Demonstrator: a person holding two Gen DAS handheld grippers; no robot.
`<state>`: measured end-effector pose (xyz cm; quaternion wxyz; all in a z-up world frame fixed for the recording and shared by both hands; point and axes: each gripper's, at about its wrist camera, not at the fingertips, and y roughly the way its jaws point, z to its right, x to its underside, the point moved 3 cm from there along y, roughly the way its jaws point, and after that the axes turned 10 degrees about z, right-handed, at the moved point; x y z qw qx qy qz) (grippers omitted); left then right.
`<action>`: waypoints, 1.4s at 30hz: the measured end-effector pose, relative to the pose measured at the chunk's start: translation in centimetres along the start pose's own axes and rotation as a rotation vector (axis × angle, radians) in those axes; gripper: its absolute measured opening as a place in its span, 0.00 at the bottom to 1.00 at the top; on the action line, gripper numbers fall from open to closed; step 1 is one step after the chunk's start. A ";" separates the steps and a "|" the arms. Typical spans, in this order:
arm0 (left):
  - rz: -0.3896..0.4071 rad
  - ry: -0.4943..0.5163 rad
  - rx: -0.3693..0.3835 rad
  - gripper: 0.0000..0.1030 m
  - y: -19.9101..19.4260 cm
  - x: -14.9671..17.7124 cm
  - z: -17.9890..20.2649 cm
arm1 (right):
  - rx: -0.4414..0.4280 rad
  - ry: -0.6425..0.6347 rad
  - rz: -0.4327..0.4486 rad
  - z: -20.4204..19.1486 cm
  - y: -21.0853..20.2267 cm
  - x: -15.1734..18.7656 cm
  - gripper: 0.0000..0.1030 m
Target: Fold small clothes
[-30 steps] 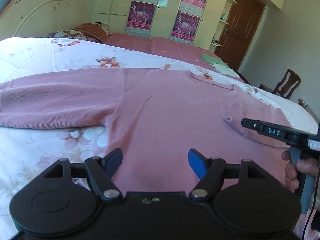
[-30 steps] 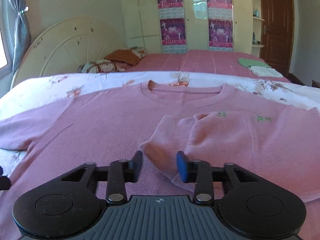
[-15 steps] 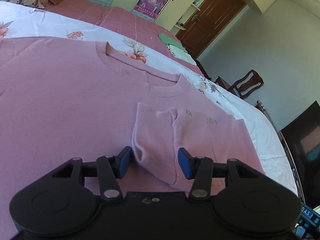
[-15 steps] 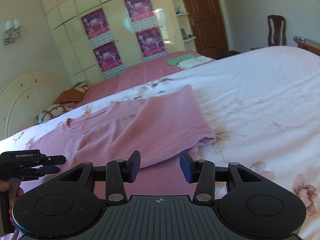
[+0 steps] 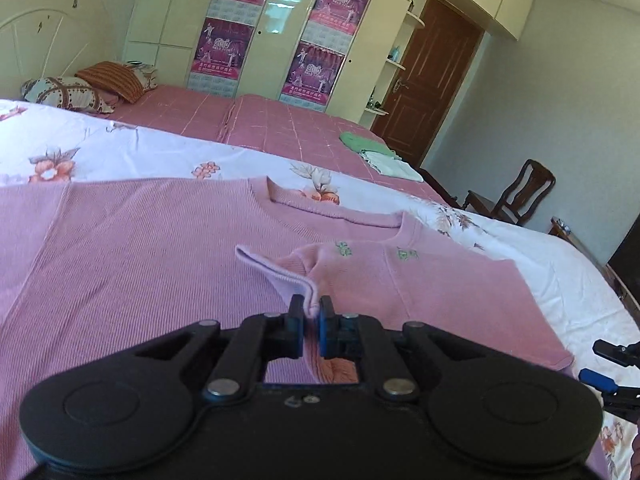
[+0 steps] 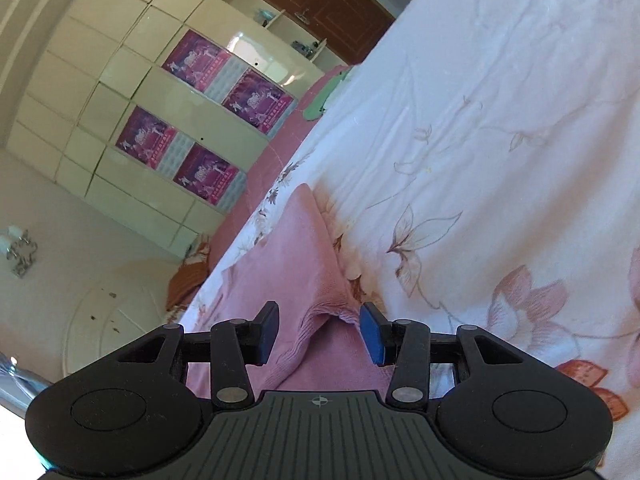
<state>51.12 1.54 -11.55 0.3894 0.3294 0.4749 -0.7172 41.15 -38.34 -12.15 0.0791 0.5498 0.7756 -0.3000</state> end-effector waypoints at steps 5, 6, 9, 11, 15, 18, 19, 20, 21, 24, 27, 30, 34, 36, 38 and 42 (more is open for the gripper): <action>-0.034 -0.045 -0.007 0.09 0.0 0.9 -1.1 | -0.088 0.137 -0.076 0.0 1.1 -0.9 0.43; -0.047 -0.059 -0.010 0.11 0.2 1.1 -1.4 | -0.079 0.171 -0.097 0.3 1.6 -1.0 0.43; -0.075 -0.102 -0.008 0.10 0.6 1.8 -2.4 | -0.021 0.178 -0.083 0.8 2.5 -1.4 0.43; -0.057 -0.108 -0.006 0.06 0.5 1.7 -2.7 | 0.024 0.150 -0.071 1.1 2.8 -1.4 0.34; -0.001 -0.040 -0.059 0.06 -0.6 0.9 -2.3 | 0.108 0.002 -0.081 0.8 2.8 -1.1 0.04; -0.065 -0.028 -0.053 0.11 0.1 1.8 -2.8 | 0.122 -0.138 -0.092 -0.2 2.1 0.1 0.04; -0.062 -0.024 -0.051 0.15 -0.2 1.5 -3.0 | 0.120 -0.153 -0.103 -0.5 1.8 0.1 0.04; -0.035 -0.020 -0.074 0.32 -0.7 1.1 -3.2 | 0.108 -0.172 -0.112 -0.8 1.2 0.1 0.05; -0.003 -0.013 -0.094 0.60 -1.1 0.7 -3.5 | 0.086 -0.201 -0.114 -1.3 0.6 -0.1 0.07; 0.007 -0.039 -0.061 0.52 -0.2 -0.6 -4.6 | 0.028 -0.330 -0.045 -2.7 -1.2 -1.0 0.32; -0.065 -0.074 -0.046 0.52 3.0 -1.1 -5.2 | 0.030 -0.399 0.009 -3.8 0.8 -3.0 0.32; -0.080 0.000 -0.066 0.44 4.5 -1.4 -4.2 | 0.021 -0.405 0.018 -4.6 5.4 -5.1 0.32; -0.074 0.084 -0.086 0.08 5.1 -1.1 -2.8 | 0.018 -0.403 -0.067 -4.4 11.0 -5.6 0.32; -0.042 0.106 -0.112 0.08 4.8 -0.7 -2.7 | 0.059 -0.468 -0.083 -4.1 12.7 -5.3 0.27; -0.027 0.100 -0.117 0.10 4.6 -0.2 -2.9 | 0.130 -0.554 -0.072 -3.3 13.5 -4.9 0.01; 0.012 0.042 -0.169 0.29 2.9 -1.1 -3.6 | 0.161 -0.588 -0.062 -3.4 12.6 -5.5 0.00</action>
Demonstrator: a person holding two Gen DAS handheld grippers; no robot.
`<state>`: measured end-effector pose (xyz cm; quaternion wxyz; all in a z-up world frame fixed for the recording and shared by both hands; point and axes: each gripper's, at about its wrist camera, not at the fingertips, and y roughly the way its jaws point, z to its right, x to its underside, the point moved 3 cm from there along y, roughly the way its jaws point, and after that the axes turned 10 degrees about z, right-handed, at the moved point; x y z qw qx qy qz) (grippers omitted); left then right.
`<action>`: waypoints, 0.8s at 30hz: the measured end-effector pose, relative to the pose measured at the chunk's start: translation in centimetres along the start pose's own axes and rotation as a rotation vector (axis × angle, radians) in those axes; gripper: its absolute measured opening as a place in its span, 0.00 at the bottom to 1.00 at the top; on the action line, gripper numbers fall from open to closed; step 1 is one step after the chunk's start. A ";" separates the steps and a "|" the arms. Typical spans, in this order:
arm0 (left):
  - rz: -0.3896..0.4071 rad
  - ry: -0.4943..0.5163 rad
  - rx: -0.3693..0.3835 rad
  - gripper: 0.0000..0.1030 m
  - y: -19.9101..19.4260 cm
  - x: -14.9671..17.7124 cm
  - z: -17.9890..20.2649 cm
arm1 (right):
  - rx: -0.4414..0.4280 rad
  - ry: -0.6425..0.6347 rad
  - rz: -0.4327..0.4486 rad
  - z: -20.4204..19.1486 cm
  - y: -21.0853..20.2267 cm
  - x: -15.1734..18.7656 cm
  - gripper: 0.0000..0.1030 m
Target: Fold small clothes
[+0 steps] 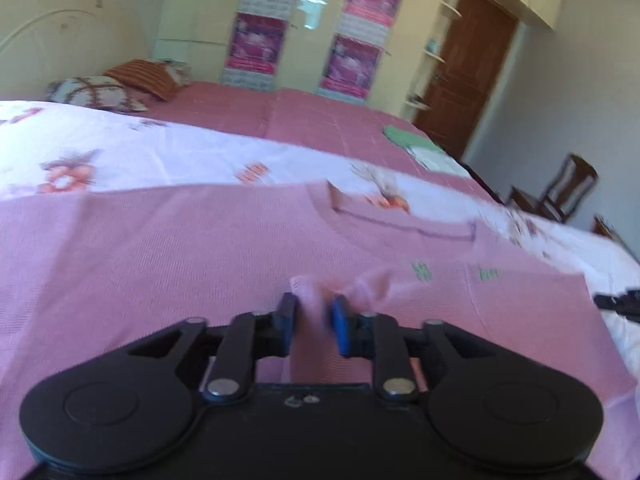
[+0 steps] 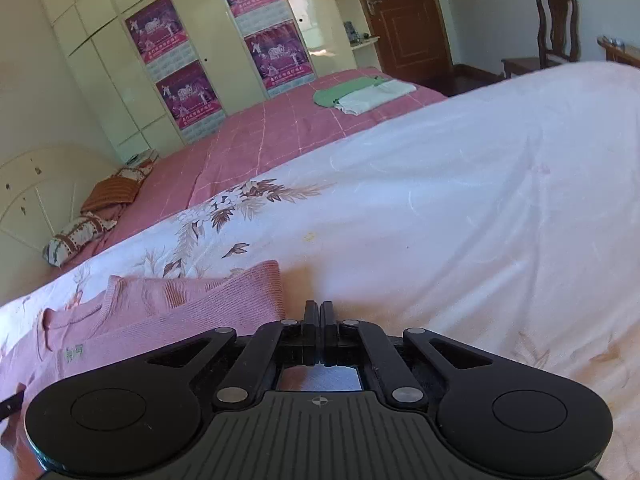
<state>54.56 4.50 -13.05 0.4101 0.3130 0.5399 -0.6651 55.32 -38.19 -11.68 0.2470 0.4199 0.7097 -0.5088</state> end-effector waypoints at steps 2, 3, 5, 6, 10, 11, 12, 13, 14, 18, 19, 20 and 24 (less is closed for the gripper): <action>0.072 0.067 -0.015 0.39 -1.9 -1.0 1.0 | -0.057 -0.032 0.012 -0.7 -1.3 -0.3 0.00; 0.082 0.081 0.008 0.47 -2.5 -1.2 1.9 | -0.086 -0.064 0.025 -1.2 -2.2 -0.2 0.00; 0.058 0.118 0.090 0.55 -2.8 -0.9 4.6 | -0.131 -0.122 0.032 -2.4 -3.1 0.3 0.00; 0.040 0.152 0.116 0.55 -2.5 -0.3 6.1 | -0.155 -0.129 0.019 -2.8 -3.2 0.8 0.00; -0.062 0.188 0.145 0.54 -1.3 2.7 9.2 | -0.195 -0.164 -0.064 -4.0 -2.2 3.6 0.00; -0.073 0.179 0.148 0.55 -1.5 3.4 9.4 | -0.190 -0.178 -0.082 -3.9 -2.5 4.6 0.00; -0.070 0.188 0.143 0.55 -2.0 4.0 9.4 | -0.194 -0.192 -0.078 -3.7 -3.1 5.2 0.00; -0.067 0.207 0.139 0.55 -2.6 4.5 9.5 | -0.198 -0.213 -0.072 -3.5 -3.9 5.9 0.00; -0.064 0.219 0.141 0.55 -3.3 4.9 9.4 | -0.200 -0.242 -0.069 -3.2 -4.9 6.5 0.00; -0.059 0.216 0.158 0.56 -5.1 5.7 8.4 | -0.171 -0.373 -0.026 -2.7 -8.6 8.9 0.00; -0.058 0.207 0.158 0.56 -5.4 5.6 8.3 | -0.164 -0.383 -0.017 -2.6 -9.2 9.2 0.00; -0.055 0.199 0.155 0.56 -5.6 5.3 8.4 | -0.161 -0.380 -0.012 -2.6 -9.6 9.3 0.02; -0.065 0.206 0.138 0.57 -5.3 5.6 8.6 | -0.160 -0.312 0.061 -3.2 -11.1 8.5 0.06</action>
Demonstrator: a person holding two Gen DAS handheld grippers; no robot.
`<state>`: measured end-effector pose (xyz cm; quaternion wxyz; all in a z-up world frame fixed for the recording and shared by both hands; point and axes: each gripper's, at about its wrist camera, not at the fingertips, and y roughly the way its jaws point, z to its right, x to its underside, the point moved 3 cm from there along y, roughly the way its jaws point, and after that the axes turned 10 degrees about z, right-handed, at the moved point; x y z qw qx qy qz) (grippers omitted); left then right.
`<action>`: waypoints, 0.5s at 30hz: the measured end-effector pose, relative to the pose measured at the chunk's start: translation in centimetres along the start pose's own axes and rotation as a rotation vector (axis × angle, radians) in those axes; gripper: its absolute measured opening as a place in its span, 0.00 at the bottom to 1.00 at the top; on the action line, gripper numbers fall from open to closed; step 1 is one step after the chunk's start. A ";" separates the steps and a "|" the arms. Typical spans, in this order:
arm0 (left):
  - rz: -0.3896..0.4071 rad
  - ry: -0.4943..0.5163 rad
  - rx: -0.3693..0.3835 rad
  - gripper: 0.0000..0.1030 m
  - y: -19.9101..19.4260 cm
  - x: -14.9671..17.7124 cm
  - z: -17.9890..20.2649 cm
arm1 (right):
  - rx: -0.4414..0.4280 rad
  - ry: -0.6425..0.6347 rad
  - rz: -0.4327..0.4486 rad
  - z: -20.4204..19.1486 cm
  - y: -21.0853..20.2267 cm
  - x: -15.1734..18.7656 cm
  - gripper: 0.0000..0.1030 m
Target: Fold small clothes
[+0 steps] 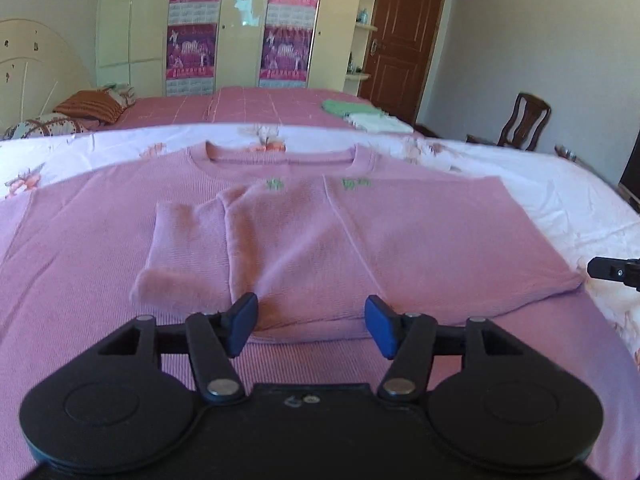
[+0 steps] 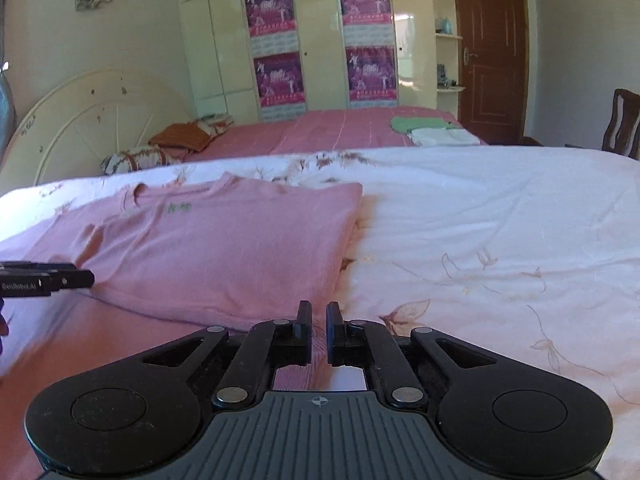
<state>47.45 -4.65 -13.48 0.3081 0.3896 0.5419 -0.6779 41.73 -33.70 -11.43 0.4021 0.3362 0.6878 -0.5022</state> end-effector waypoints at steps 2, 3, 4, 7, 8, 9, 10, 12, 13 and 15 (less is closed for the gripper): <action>-0.006 0.009 -0.015 0.57 -0.2 -0.2 0.4 | 0.009 0.014 -0.060 -0.2 1.1 0.9 0.12; -0.009 -0.002 -0.017 0.57 -0.6 -0.4 0.5 | 0.035 0.009 -0.138 -0.1 2.1 1.8 0.17; -0.006 -0.012 -0.018 0.57 -1.1 -0.5 0.4 | 0.039 -0.008 -0.108 -0.3 1.9 1.9 0.17; 0.009 -0.044 -0.066 0.57 -3.4 -0.2 -1.1 | 0.047 0.030 -0.094 -0.7 1.1 1.2 0.19; 0.010 -0.073 -0.094 0.57 -4.2 0.2 -2.1 | 0.044 0.042 -0.071 -0.9 0.7 1.0 0.21; 0.011 -0.110 -0.125 0.57 -5.2 0.7 -3.5 | 0.051 0.048 -0.064 -1.0 0.5 1.0 0.22; 0.012 -0.156 -0.156 0.57 -6.4 1.2 -5.2 | 0.055 0.057 -0.065 -1.1 0.3 1.1 0.22; 0.024 -0.240 -0.228 0.57 -9.0 2.4 -8.8 | 0.053 0.085 -0.067 -1.3 0.0 1.4 0.22; 0.035 -0.272 -0.260 0.57 -10.7 3.1 -10.9 | 0.056 0.096 -0.068 -1.6 -0.1 1.6 0.22; 0.059 -0.311 -0.303 0.57 -13.7 4.2 -14.3 | 0.068 0.114 -0.075 -1.9 -0.1 1.9 0.22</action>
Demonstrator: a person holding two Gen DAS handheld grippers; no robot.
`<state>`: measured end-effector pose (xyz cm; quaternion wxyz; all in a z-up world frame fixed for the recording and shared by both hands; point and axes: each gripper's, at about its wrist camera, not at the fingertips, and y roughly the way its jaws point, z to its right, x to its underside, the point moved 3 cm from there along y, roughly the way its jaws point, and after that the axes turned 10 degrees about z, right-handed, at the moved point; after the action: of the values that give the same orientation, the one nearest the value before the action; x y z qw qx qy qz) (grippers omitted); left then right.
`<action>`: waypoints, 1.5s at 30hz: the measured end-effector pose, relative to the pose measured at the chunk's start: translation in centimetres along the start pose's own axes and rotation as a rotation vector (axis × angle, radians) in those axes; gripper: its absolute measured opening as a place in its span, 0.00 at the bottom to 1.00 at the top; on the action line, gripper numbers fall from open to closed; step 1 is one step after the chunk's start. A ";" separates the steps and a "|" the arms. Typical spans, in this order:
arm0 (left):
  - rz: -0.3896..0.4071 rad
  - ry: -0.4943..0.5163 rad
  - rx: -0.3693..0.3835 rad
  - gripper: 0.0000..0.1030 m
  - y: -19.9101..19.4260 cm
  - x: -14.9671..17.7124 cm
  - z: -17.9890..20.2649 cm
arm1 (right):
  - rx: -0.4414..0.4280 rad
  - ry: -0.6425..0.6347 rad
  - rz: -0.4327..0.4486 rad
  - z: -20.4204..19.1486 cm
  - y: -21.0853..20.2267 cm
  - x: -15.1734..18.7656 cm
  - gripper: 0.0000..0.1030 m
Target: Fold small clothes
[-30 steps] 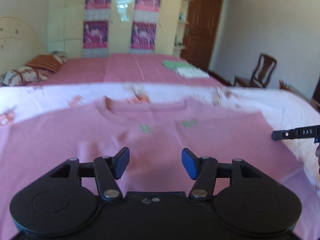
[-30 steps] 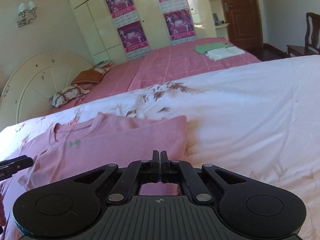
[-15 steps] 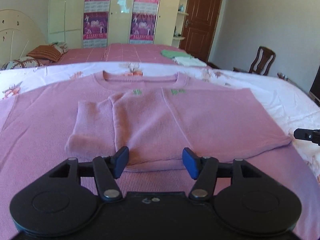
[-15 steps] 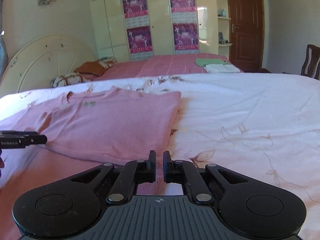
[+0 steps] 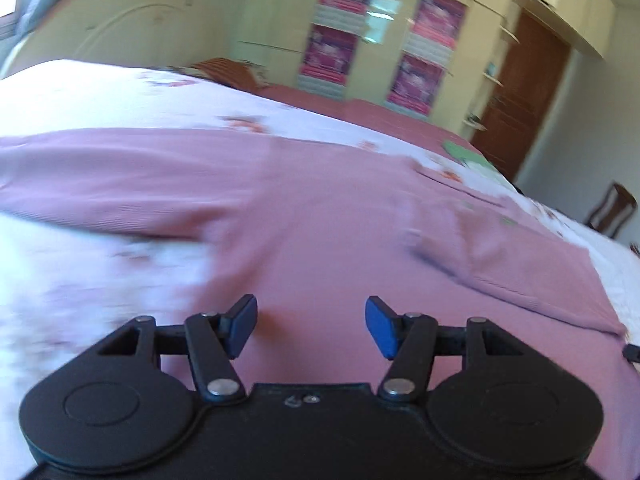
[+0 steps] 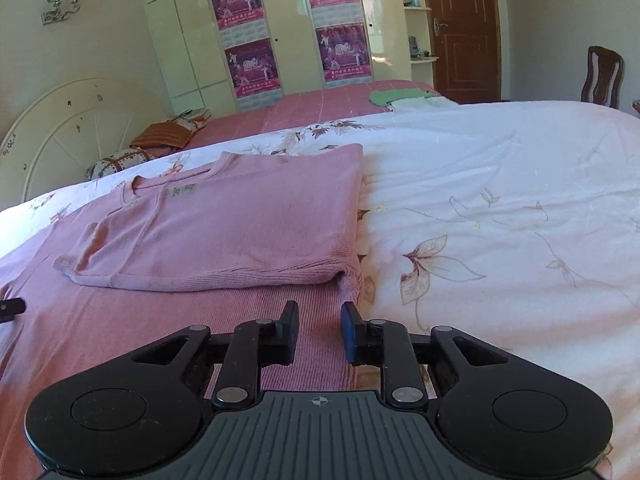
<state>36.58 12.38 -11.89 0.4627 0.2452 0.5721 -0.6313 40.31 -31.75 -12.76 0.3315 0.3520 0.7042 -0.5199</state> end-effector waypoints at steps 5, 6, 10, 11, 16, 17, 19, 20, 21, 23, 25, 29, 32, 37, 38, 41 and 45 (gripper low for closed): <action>0.037 -0.096 -0.103 0.58 -2.9 -1.5 -9.7 | 0.053 0.080 -0.002 -2.0 0.0 0.1 0.22; 0.043 -0.125 -0.119 0.58 -3.1 -2.1 -11.4 | 0.058 0.092 0.000 -2.6 0.1 0.1 0.22; 0.075 -0.253 -0.168 0.58 -3.6 -3.8 -17.8 | 0.055 0.162 0.001 -5.9 0.5 0.0 0.22; 0.083 -0.277 -0.174 0.58 -3.6 -4.0 -19.0 | 0.056 0.178 0.000 -6.8 0.7 0.0 0.22; 0.112 -0.386 -0.197 0.58 -4.1 -5.0 -25.1 | 0.044 0.229 -0.003 -12.2 2.0 -0.3 0.22; 0.117 -0.414 -0.198 0.58 -4.1 -5.2 -26.3 | 0.037 0.224 -0.003 -13.4 2.3 -0.3 0.22; 0.131 -0.467 -0.198 0.58 -4.1 -5.4 -28.4 | 0.016 0.214 -0.006 -15.7 2.8 -0.3 0.22; 0.141 -0.493 -0.195 0.57 -4.2 -5.4 -29.3 | 0.008 0.204 -0.008 -16.7 3.0 -0.3 0.22; 0.151 -0.514 -0.194 0.57 -4.2 -5.5 -30.2 | 0.001 0.194 -0.009 -17.8 3.2 -0.3 0.22; 0.164 -0.545 -0.191 0.57 -3.8 -5.9 -31.6 | -0.012 0.183 -0.009 -19.4 3.4 -0.3 0.22; 0.174 -0.588 -0.181 0.57 -3.6 -6.0 -32.6 | -0.015 0.175 -0.008 -20.8 3.7 -0.4 0.22; 0.201 -0.651 -0.163 0.58 -2.4 -6.5 -34.0 | -0.006 0.165 -0.009 -22.2 4.3 -0.4 0.22; 0.235 -0.695 -0.150 0.58 -1.4 -6.7 -34.7 | 0.004 0.160 -0.010 -22.8 4.7 -0.5 0.22; 0.293 -0.777 -0.147 0.58 -0.6 -7.0 -35.7 | 0.021 0.155 -0.006 -23.3 4.8 -0.7 0.22; 0.297 -0.777 -0.149 0.58 -0.3 -7.1 -35.7 | 0.024 0.153 -0.005 -23.3 4.9 -0.8 0.22; 0.318 -0.812 -0.131 0.57 0.1 -7.2 -36.0 | 0.032 0.153 -0.006 -23.2 4.9 -0.7 0.22; 0.398 -0.900 -0.064 0.55 -0.4 -6.7 -36.3 | 0.049 0.160 -0.005 -22.6 5.0 -0.8 0.22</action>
<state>31.25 48.79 -14.23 0.7829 0.0387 0.2767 -0.5559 42.60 -8.98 -9.18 0.2641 0.3989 0.7163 -0.5080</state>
